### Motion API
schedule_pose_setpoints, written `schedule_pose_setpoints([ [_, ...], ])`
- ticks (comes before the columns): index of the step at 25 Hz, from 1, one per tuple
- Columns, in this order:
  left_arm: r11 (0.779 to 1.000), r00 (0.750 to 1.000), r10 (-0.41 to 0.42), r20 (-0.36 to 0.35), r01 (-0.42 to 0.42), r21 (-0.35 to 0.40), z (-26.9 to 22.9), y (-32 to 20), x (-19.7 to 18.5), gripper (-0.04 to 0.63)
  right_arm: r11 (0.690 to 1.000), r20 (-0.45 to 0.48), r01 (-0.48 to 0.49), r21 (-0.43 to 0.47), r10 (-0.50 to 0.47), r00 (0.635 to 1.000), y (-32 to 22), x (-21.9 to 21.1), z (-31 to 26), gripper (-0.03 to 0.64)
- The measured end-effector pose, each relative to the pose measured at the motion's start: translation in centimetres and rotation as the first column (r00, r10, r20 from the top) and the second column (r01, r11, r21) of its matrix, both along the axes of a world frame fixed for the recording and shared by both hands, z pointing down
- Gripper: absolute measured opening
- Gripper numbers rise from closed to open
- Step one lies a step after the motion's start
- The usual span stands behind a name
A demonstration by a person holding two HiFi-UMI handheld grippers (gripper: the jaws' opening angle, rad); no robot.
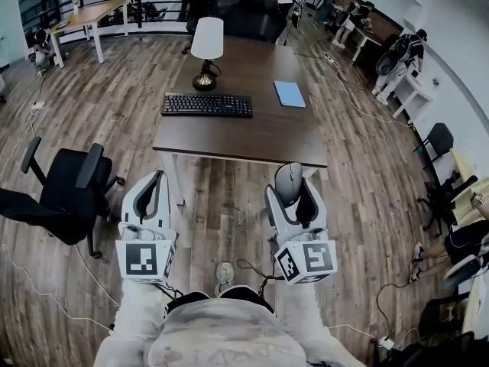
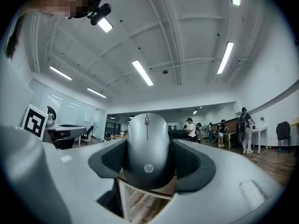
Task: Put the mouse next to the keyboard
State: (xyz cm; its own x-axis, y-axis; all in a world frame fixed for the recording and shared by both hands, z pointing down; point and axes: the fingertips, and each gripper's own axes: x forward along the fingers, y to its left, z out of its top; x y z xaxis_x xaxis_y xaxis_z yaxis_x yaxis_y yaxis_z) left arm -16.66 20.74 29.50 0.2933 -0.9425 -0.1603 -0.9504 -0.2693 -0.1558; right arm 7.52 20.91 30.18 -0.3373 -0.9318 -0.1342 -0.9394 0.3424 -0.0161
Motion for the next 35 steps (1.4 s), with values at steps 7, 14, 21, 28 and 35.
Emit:
schedule_pose_setpoints([
  [7, 1.0, 1.0, -0.025, -0.006, 0.025, 0.005, -0.1, -6.2, 3.1, 0.005, 0.999, -0.013, 0.034, 0.008, -0.034, 0.999, -7.0, 2.7, -0.2, 0.311],
  [14, 0.998, 0.998, -0.06, -0.011, 0.06, 0.005, 0.2, -11.4, 5.2, 0.005, 0.997, -0.021, 0.073, 0.003, -0.073, 0.997, -12.8, 4.7, 0.4, 0.311],
  [21, 0.997, 0.997, -0.077, -0.014, 0.077, 0.0, 1.3, -14.5, 6.9, 0.005, 0.995, -0.014, 0.097, -0.01, -0.097, 0.995, -16.3, 5.9, 1.9, 0.311],
  [28, 0.997, 0.997, -0.078, -0.006, 0.078, -0.017, 1.9, -17.2, 7.3, 0.005, 0.996, 0.0, 0.091, -0.021, -0.091, 0.996, -19.3, 6.6, 2.5, 0.311],
  [35, 0.998, 0.998, -0.062, -0.008, 0.062, -0.026, 1.8, -21.9, 6.6, 0.005, 0.997, -0.008, 0.066, -0.029, -0.066, 0.998, -23.4, 6.3, 2.3, 0.311],
])
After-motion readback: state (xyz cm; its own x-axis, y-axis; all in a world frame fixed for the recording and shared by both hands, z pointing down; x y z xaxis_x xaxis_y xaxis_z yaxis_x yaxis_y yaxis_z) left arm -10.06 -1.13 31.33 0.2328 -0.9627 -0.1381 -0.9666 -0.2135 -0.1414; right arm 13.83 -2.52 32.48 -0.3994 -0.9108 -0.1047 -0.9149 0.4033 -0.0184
